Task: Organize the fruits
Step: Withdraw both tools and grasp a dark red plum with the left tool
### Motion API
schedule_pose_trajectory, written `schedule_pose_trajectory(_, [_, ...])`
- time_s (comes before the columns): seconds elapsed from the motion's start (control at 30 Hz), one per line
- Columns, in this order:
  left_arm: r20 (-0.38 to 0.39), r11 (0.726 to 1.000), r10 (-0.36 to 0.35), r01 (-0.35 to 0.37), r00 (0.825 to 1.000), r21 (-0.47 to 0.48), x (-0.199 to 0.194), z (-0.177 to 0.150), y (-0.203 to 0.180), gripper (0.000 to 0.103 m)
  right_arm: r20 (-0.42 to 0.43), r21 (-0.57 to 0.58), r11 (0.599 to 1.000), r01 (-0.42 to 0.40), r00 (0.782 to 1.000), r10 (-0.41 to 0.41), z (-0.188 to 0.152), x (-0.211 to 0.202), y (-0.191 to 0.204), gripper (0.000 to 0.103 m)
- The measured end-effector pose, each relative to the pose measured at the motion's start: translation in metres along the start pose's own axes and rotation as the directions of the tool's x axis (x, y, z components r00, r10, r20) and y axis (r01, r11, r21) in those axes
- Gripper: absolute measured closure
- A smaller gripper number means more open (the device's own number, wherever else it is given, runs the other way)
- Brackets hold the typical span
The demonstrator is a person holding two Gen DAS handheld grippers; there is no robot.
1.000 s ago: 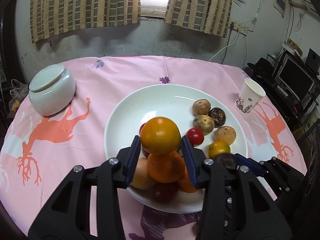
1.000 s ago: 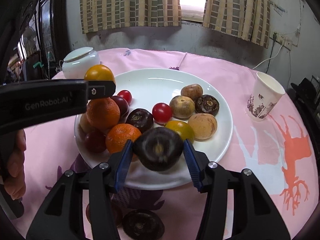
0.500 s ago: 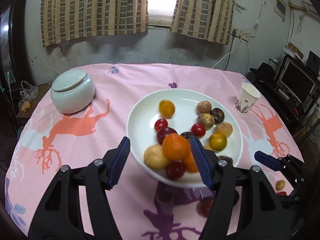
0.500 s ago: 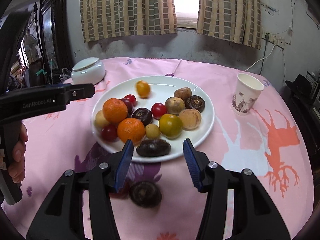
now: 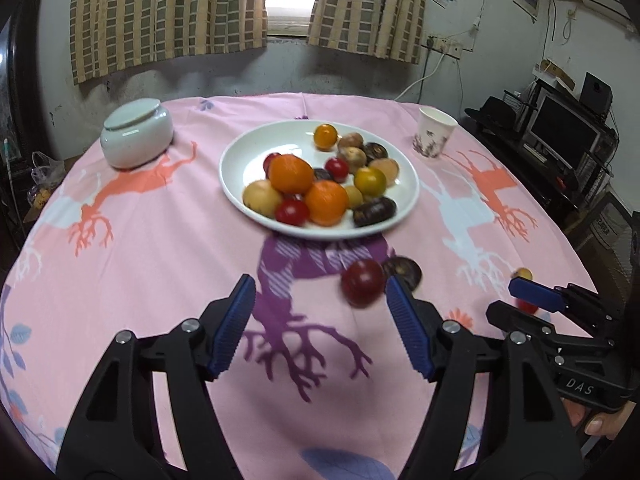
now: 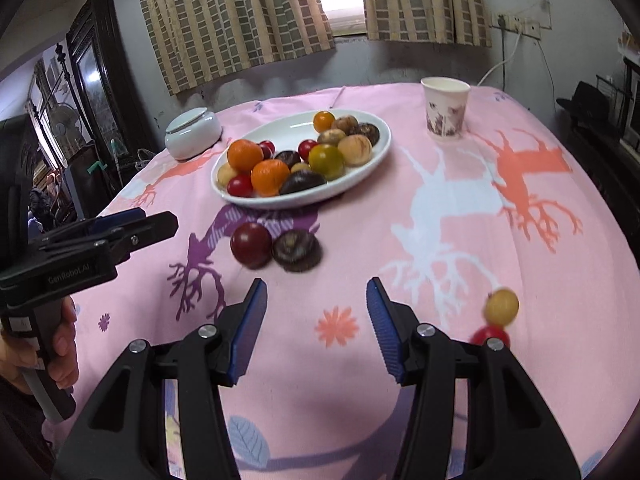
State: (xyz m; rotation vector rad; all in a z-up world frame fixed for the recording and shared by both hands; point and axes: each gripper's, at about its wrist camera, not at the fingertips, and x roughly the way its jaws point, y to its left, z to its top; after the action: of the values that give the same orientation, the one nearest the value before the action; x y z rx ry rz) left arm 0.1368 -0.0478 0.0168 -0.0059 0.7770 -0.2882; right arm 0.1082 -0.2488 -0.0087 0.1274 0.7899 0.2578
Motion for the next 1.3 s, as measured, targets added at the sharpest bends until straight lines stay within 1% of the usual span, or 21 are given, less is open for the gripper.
schedule_pose_trajectory(0.17, [-0.026, 1.0, -0.004, 0.004, 1.0, 0.004, 0.003, -0.016, -0.013, 0.033, -0.009, 0.019, 0.999, -0.028, 1.0, 0.028, -0.011, -0.001, -0.005, 0.049])
schedule_pose_trajectory(0.37, [-0.05, 1.0, 0.015, -0.015, 0.999, 0.002, 0.014, -0.025, -0.019, 0.033, -0.023, 0.015, 0.998, -0.063, 0.998, 0.064, -0.018, 0.0, -0.005, 0.049])
schedule_pose_trajectory(0.5, [-0.073, 0.999, 0.032, -0.032, 0.997, 0.001, 0.026, -0.026, -0.023, 0.033, -0.044, 0.013, 0.998, -0.064, 0.997, 0.065, -0.019, 0.001, -0.004, 0.049])
schedule_pose_trajectory(0.7, [-0.095, 0.998, 0.052, -0.049, 0.994, 0.036, 0.052, -0.018, -0.038, 0.035, -0.034, 0.016, 0.997, -0.081, 0.996, 0.081, -0.018, -0.006, -0.003, 0.049])
schedule_pose_trajectory(0.73, [-0.095, 0.998, 0.053, -0.049, 0.994, 0.041, 0.058, -0.017, -0.039, 0.037, -0.037, 0.015, 0.997, -0.081, 0.996, 0.081, -0.018, -0.006, -0.002, 0.049])
schedule_pose_trajectory(0.77, [-0.098, 0.997, 0.059, -0.054, 0.993, 0.052, 0.062, -0.016, -0.041, 0.05, -0.044, 0.016, 0.997, -0.077, 0.996, 0.078, -0.018, -0.005, -0.003, 0.049])
schedule_pose_trajectory(0.8, [-0.112, 0.996, 0.064, -0.057, 0.992, 0.07, 0.069, -0.015, -0.042, 0.07, -0.05, 0.02, 0.997, -0.073, 0.996, 0.074, -0.018, -0.003, -0.004, 0.049])
schedule_pose_trajectory(0.83, [-0.134, 0.996, 0.06, -0.049, 0.989, 0.079, 0.076, -0.014, -0.042, 0.074, -0.054, 0.027, 0.997, -0.072, 0.996, 0.074, -0.018, -0.002, -0.005, 0.049])
schedule_pose_trajectory(0.9, [-0.136, 0.996, 0.067, -0.059, 0.988, 0.066, 0.085, -0.012, -0.039, 0.073, -0.063, 0.038, 0.997, -0.07, 0.995, 0.072, -0.018, 0.0, -0.007, 0.049])
schedule_pose_trajectory(1.07, [-0.141, 0.998, 0.057, -0.053, 0.988, 0.033, 0.098, -0.003, -0.034, 0.068, -0.074, 0.037, 0.996, -0.081, 0.994, 0.084, -0.019, 0.002, -0.005, 0.049])
schedule_pose_trajectory(1.17, [-0.135, 0.997, 0.067, -0.062, 0.989, 0.044, 0.103, -0.001, -0.035, 0.067, -0.081, 0.04, 0.996, -0.083, 0.993, 0.086, -0.02, 0.003, -0.005, 0.049])
schedule_pose_trajectory(1.3, [-0.132, 0.998, 0.063, -0.06, 0.989, 0.032, 0.106, 0.001, -0.035, 0.062, -0.089, 0.043, 0.996, -0.08, 0.993, 0.083, -0.021, 0.006, -0.005, 0.049])
